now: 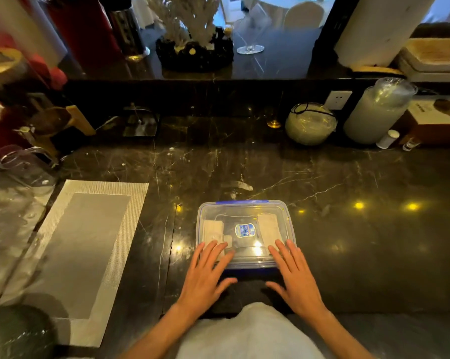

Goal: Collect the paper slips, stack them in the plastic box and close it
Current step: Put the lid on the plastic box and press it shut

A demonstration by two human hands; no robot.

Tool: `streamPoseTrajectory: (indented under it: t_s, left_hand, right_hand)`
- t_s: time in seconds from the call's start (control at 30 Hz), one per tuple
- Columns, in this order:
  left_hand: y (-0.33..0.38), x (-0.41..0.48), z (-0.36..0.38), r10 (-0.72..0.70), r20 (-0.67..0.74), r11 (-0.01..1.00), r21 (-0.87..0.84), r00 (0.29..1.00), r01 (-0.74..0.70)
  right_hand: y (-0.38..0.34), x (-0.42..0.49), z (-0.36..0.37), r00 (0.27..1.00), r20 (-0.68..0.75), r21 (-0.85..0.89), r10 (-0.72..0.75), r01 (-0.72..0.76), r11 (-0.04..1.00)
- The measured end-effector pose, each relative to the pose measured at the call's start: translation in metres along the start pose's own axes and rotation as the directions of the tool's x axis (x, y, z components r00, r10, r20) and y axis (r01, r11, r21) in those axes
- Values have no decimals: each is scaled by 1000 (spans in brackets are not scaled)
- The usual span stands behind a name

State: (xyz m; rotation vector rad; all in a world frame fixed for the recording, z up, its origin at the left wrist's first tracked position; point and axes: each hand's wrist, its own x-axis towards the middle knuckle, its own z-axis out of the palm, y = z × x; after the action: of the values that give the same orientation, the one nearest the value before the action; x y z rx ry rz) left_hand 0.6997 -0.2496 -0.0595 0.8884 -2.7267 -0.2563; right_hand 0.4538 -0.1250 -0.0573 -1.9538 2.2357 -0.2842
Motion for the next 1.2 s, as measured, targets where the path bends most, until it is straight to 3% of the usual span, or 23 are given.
streamPoseTrajectory:
  t_s: [0.13,0.43,0.97,1.07,1.2]
  left_hand:
    - [0,-3,11,-8,123,995,97,992,-4]
    - [-5,-6,25,-8,-17,993,115,1000,10]
    - [-13,-10,20,106,-38,994,7,994,-106]
    - [-14,-8,20,66,-115,990,-113,991,-79]
    - [-9,-8,19,10,-148,982,-187,989,-38]
  right_hand:
    - [-4,4,15,995,-86,22,50,-48,999]
    - [-2,5,32,970,-239,16,43,-40,999]
    - [0,0,9,991,-134,162,12,10,987]
    - [-3,-1,7,983,-146,311,111,-61,949]
    - [-4,0,10,977,-158,352,140,-77,933]
